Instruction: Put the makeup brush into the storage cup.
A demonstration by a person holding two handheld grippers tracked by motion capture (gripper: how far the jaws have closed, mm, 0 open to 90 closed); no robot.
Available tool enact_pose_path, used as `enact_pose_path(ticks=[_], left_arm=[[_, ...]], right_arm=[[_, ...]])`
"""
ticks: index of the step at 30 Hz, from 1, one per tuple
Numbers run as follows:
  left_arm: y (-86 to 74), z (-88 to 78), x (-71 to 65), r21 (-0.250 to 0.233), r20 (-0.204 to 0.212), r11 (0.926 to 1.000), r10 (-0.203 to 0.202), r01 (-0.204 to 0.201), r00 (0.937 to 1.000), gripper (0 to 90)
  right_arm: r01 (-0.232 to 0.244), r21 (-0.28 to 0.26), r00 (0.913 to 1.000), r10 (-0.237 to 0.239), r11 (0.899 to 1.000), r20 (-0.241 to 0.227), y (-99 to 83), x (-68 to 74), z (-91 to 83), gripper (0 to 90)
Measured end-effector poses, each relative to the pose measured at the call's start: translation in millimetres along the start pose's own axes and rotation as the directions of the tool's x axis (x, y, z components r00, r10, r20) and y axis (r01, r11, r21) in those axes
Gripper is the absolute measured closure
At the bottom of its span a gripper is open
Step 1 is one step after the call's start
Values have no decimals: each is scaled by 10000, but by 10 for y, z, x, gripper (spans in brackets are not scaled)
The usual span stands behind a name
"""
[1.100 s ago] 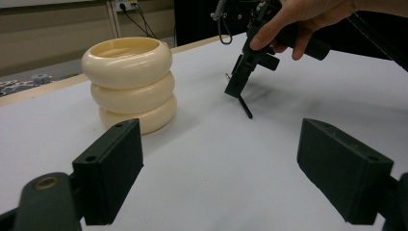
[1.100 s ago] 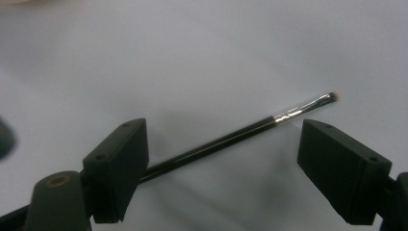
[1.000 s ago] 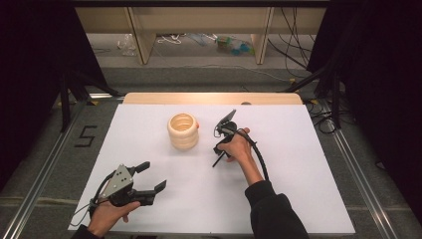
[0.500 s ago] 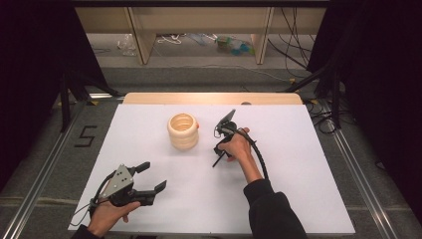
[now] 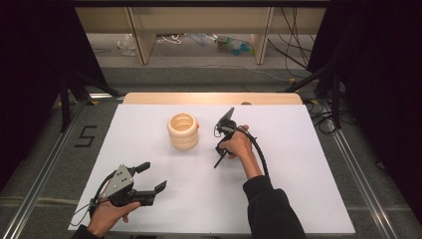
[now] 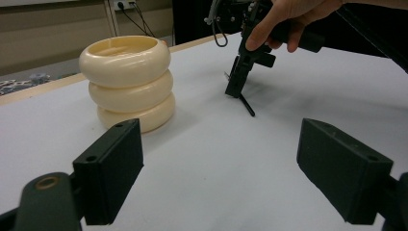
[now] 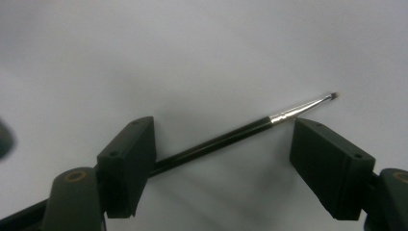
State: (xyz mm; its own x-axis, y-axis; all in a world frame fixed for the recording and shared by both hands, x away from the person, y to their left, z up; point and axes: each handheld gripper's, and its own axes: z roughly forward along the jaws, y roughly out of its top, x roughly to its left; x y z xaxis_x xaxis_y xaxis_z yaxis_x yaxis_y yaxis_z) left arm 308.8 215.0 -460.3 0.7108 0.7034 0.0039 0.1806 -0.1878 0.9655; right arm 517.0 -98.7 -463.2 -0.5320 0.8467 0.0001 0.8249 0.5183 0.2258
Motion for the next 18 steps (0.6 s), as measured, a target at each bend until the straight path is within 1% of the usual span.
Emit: enact_pose_path(ticks=[1, 2, 3, 4, 5, 6, 8, 9, 10, 12, 14, 15, 17, 18], left_arm=[[0, 0, 0, 2, 4, 10000, 2, -2, 10000, 163], [-2, 7, 1, -72, 58, 10000, -11, 12, 10000, 163], [-3, 7, 2, -65, 58, 10000, -16, 17, 10000, 163], [-3, 7, 2, -64, 63, 10000, -13, 14, 10000, 164], [-3, 7, 2, -61, 61, 10000, -20, 21, 10000, 164], [-3, 8, 4, -59, 66, 10000, -10, 10, 10000, 164], [-2, 3, 0, 7, 18, 10000, -5, 5, 10000, 164], [-3, 3, -1, 10, 28, 10000, -10, 10, 10000, 164], [-3, 3, -1, 17, 34, 10000, 0, 0, 10000, 164], [-3, 3, 0, 26, 47, 10000, 46, -47, 10000, 164], [-4, 4, 1, 33, 52, 10000, 68, -68, 10000, 165], [-4, 4, 0, 35, 54, 10000, 71, -71, 10000, 165], [-5, 4, -4, 45, 49, 10000, 24, -24, 10000, 165], [-4, 4, -2, 46, 62, 10000, 74, -74, 10000, 166]], right_arm=[[78, -85, 10000, -79, 9999, -7, 0, -3, 7, 273], [119, -55, 9999, -119, 9999, -13, 1, -4, 4, 281], [330, -120, 9994, -330, 9994, 34, 4, -20, 3, 295], [413, -72, 9991, -413, 9991, 17, 8, -25, -1, 313], [469, 34, 9989, -469, 9989, 8, 12, -30, -14, 334], [476, -48, 9989, -476, 9989, 1, 13, -31, -10, 361], [712, 30, 9975, -711, 9975, -20, 22, -47, -29, 423], [661, 81, 9978, -660, 9978, -103, 23, -33, -37, 466], [661, 81, 9978, -660, 9978, -103, 23, -33, -37, 466], [849, 13, 9964, -848, 9964, -80, 23, -43, -39, 498], [779, 45, 9969, -779, 9970, -110, 21, -43, -48, 542], [860, 36, 9963, -859, 9963, -95, 20, -55, -47, 559], [770, 93, 9970, -769, 9970, -132, 26, -59, -53, 588], [768, 163, 9969, -765, 9969, -174, 29, -61, -56, 598]])
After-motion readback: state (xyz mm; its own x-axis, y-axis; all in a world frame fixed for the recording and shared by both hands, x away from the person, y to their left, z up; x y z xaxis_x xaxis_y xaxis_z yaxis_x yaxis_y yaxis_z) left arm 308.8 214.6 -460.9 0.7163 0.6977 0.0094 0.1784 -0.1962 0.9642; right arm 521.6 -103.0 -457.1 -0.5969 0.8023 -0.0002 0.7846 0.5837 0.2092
